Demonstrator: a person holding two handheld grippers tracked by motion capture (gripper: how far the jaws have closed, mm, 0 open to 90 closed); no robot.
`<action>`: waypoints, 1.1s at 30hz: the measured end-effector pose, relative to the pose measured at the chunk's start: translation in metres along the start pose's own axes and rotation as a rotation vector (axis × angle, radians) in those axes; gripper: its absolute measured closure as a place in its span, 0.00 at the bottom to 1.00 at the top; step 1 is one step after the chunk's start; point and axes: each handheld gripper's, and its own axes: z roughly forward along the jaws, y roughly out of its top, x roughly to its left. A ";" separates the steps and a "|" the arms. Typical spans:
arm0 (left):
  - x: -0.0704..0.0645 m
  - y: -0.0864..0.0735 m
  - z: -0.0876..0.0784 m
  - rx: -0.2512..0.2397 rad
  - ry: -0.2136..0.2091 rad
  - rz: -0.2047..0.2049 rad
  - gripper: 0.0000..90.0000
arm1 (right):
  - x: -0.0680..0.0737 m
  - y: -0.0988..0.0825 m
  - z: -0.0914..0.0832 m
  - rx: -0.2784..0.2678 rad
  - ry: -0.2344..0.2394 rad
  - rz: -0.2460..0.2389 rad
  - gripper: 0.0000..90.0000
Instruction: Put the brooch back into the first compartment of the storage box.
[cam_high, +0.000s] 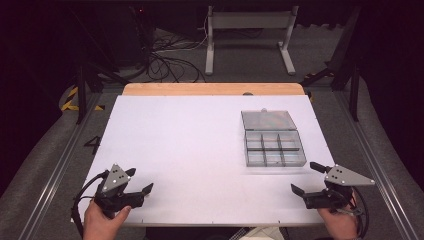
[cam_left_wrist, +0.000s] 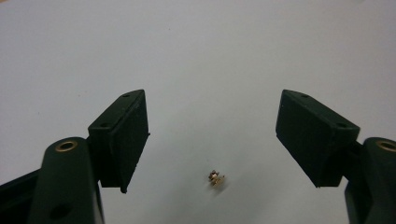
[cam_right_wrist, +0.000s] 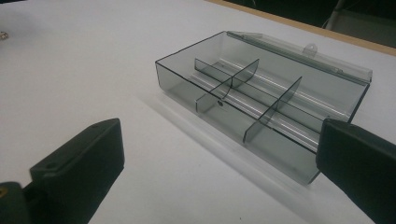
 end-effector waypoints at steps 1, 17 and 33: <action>0.000 0.000 0.001 0.015 0.002 0.006 0.30 | 0.000 0.000 0.000 -0.001 0.003 -0.001 0.02; 0.001 0.001 0.012 0.163 -0.013 0.002 0.39 | 0.000 0.000 0.001 0.005 0.007 0.000 0.02; -0.002 0.001 0.023 0.280 0.001 0.060 0.45 | 0.000 0.000 0.001 0.007 0.009 -0.002 0.02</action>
